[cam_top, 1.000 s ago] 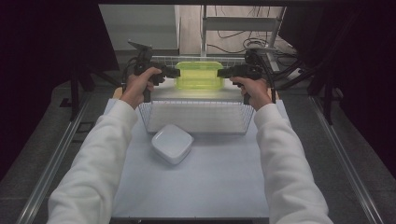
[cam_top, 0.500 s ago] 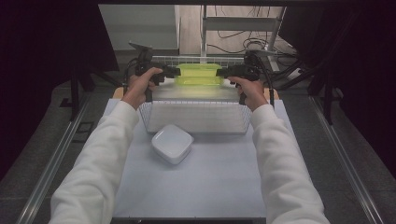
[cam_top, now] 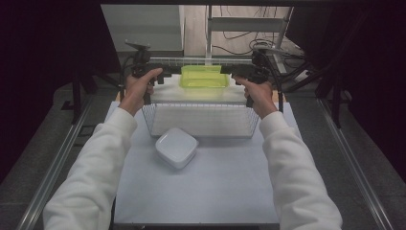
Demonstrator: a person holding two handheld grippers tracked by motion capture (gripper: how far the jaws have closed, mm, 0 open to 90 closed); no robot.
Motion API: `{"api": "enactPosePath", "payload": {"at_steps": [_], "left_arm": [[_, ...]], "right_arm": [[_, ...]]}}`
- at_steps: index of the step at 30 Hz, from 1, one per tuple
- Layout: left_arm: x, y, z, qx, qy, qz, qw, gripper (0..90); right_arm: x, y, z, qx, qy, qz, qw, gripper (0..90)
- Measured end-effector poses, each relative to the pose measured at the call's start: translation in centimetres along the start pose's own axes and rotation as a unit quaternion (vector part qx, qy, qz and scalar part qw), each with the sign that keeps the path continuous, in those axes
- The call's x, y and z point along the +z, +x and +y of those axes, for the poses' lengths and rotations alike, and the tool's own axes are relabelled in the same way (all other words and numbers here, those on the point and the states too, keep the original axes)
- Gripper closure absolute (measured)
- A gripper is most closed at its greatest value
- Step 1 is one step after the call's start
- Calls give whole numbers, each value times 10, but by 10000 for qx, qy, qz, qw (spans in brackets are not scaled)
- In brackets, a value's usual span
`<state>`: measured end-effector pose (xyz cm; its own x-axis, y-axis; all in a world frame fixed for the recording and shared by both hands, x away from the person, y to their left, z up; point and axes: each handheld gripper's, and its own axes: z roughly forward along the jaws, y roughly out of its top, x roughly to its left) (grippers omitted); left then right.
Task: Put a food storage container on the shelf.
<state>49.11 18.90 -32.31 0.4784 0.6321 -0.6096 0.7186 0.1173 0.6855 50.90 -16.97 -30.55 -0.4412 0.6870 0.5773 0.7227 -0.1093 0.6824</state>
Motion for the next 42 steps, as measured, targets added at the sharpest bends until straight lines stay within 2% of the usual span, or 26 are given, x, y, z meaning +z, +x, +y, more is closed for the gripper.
{"api": "enactPosePath", "payload": {"at_steps": [6, 9, 13, 16, 19, 24, 26, 30, 33, 35, 37, 42], "left_arm": [[-18, -16, -8, 489, -56, 258, 9985, 326], [-27, -25, -18, 696, -90, 327, 9970, 320], [-38, -34, -40, 1009, -10, 489, 9937, 308], [-46, -39, -58, 1090, -17, 447, 9930, 304], [-52, -41, -81, 1241, 64, 529, 9908, 301], [-59, -40, -122, 1245, 145, 501, 9908, 299], [-61, -40, -139, 1300, 179, 554, 9898, 299], [-58, -39, -176, 1432, 427, 738, 9860, 297], [-54, -36, -192, 1501, 583, 845, 9833, 296], [-52, -34, -202, 1470, 663, 860, 9832, 298], [-51, -32, -211, 1534, 772, 957, 9805, 299], [-49, -25, -226, 1483, 920, 1085, 9787, 302]], "right_arm": [[-23, 13, -4, -608, -153, -59, 9980, 310], [-37, 16, -11, -946, -118, -113, 9954, 303], [-56, 20, -29, -1437, -73, -140, 9895, 291], [-70, 20, -44, -1606, -47, -74, 9870, 285], [-84, 17, -64, -1782, 0, -41, 9840, 282], [-99, 8, -99, -1950, 66, 29, 9808, 283], [-102, 3, -111, -1951, 106, 71, 9807, 283], [-105, -8, -141, -1988, 249, 41, 9797, 283], [-105, -16, -157, -1931, 365, 31, 9805, 283], [-103, -21, -169, -1916, 481, -1, 9803, 283], [-102, -25, -179, -1916, 536, -15, 9800, 282], [-92, -37, -209, -1893, 926, -79, 9775, 274]]}}
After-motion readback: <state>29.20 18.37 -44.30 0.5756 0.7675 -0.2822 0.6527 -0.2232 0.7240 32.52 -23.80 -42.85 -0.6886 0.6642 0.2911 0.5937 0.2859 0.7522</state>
